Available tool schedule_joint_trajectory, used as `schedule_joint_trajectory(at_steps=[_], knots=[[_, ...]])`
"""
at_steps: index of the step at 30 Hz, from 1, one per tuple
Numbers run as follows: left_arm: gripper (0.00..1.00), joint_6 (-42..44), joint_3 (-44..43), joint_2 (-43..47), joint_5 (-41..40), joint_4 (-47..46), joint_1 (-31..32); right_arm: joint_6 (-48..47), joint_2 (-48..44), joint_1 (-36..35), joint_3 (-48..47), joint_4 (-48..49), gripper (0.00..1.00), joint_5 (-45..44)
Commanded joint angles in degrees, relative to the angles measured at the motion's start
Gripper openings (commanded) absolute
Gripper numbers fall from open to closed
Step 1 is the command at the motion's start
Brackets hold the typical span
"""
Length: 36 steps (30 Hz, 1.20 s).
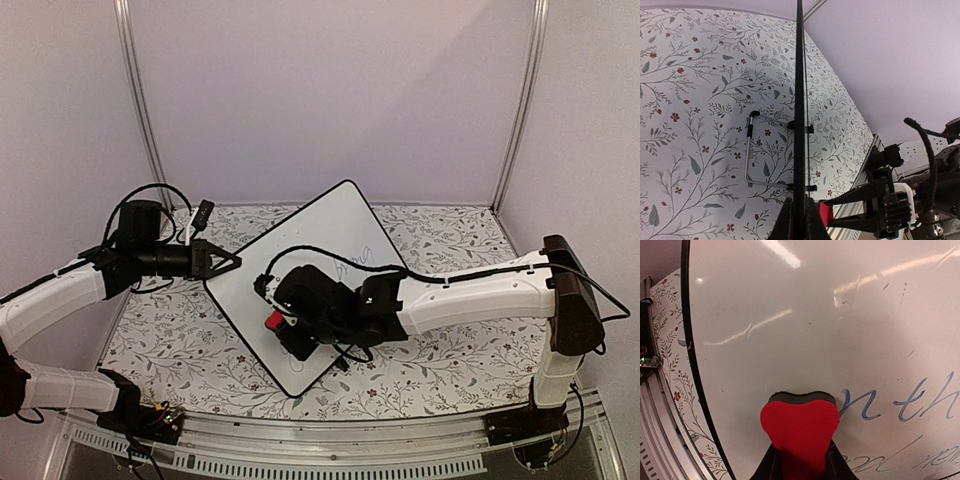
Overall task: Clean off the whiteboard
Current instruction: Erase the whiteboard at the center of the board.
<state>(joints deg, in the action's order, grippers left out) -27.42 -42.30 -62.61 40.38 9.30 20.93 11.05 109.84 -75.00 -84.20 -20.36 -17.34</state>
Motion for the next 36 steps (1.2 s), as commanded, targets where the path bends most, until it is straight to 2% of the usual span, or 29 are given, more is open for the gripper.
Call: schedule_joint_trajectory(at_steps=[1,13,30,36], knots=[[0.0,1.2,0.6,-0.1,0.7,-0.6,-0.2,-0.5,1.2,1.0,-0.3,0.7,0.0,0.0],[0.0,1.1,0.6,-0.1,1.0,-0.8,-0.3,2.7,-1.3,1.0,7.3,1.6,0.0,2.5],[0.0,1.1,0.6,-0.1,0.9,-0.8,-0.3,-0.3,0.8,2.5,-1.0,1.8,0.0,0.0],[0.0,1.1,0.6,0.1,1.0,-0.8,-0.5,-0.6,1.0,2.6,-0.5,1.5,0.0,1.1]])
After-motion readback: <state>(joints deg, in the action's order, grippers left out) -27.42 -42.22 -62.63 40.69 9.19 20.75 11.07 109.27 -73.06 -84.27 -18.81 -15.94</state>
